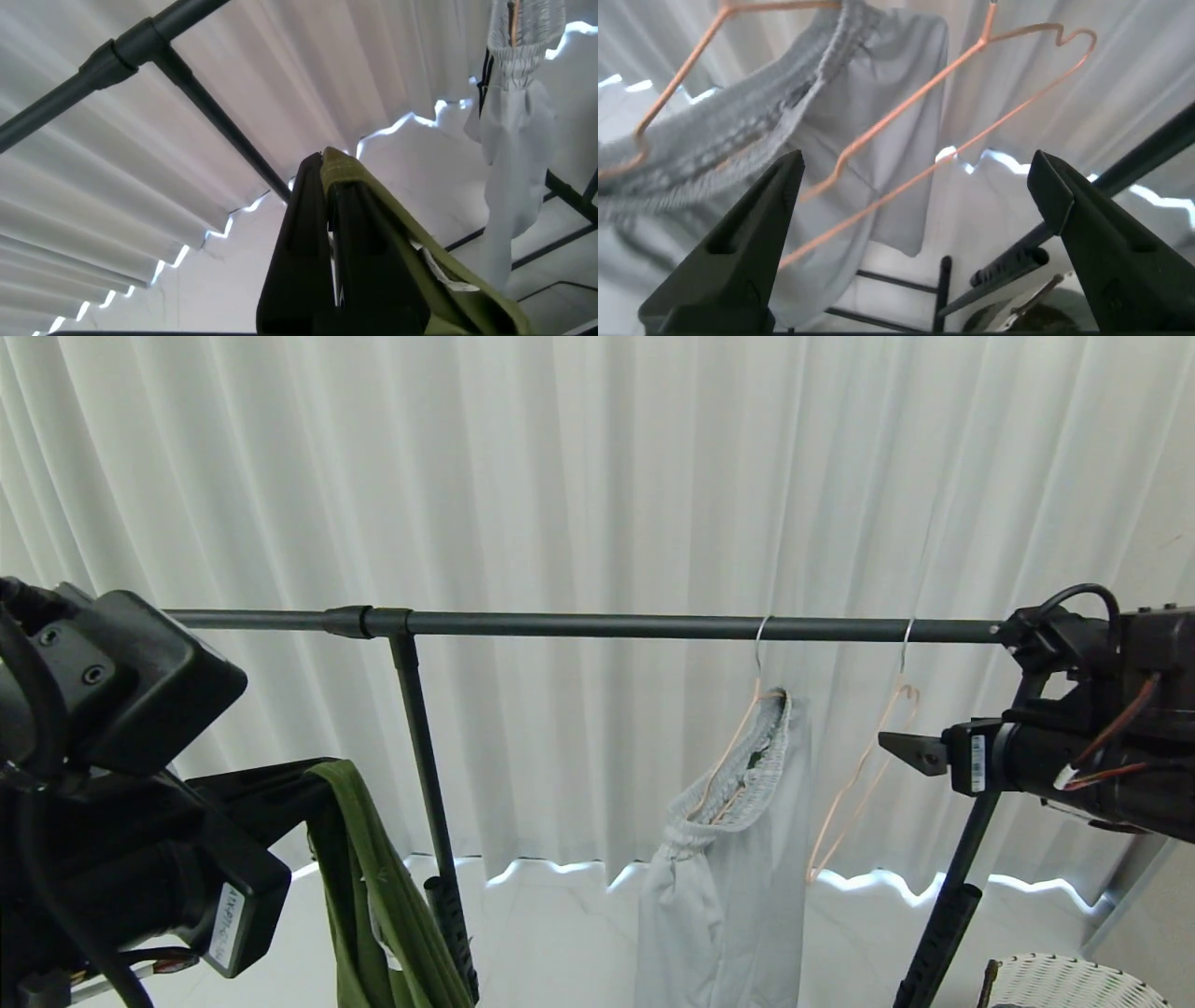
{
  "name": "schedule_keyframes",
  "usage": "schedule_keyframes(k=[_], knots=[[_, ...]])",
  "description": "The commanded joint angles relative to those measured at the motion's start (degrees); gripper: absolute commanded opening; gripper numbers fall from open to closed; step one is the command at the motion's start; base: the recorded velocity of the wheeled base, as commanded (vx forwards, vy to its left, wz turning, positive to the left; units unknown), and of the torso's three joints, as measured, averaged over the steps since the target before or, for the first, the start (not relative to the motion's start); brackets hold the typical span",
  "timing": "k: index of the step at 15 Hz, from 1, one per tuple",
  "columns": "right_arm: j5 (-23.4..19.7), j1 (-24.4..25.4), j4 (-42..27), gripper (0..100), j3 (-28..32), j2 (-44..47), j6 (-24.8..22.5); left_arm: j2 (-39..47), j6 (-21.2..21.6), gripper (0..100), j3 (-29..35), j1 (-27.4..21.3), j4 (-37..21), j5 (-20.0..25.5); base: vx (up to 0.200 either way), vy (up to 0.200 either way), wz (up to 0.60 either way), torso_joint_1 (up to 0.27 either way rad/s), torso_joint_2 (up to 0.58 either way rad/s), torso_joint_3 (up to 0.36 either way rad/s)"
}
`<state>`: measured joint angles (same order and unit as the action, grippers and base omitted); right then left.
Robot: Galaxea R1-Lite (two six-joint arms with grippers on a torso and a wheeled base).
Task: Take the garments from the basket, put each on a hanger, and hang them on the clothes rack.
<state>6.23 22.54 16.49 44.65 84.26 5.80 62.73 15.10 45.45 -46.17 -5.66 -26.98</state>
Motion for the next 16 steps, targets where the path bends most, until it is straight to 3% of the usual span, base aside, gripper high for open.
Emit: schedule_keyframes(k=[1, 6, 16], knots=[[0.80, 0.31, 0.03, 100, 2.54, 5.65, 1.23, 0.20, 0.01, 0, -0.09, 0.02, 0.03, 0.00, 0.000, 0.000, 0.00, 0.000, 0.00, 0.000], [5.20, 0.22, 0.12, 100, 2.81, 9.17, 1.58, 0.28, 0.01, 0, -0.97, 0.02, 0.03, 0.08, 0.000, 0.000, 0.00, 0.000, 0.00, 0.000], [6.16, -1.53, -0.32, 100, 2.02, 6.62, 2.02, 0.90, 0.01, 0, -1.15, 0.02, 0.12, 0.08, 0.000, 0.000, 0.00, 0.000, 0.00, 0.000]])
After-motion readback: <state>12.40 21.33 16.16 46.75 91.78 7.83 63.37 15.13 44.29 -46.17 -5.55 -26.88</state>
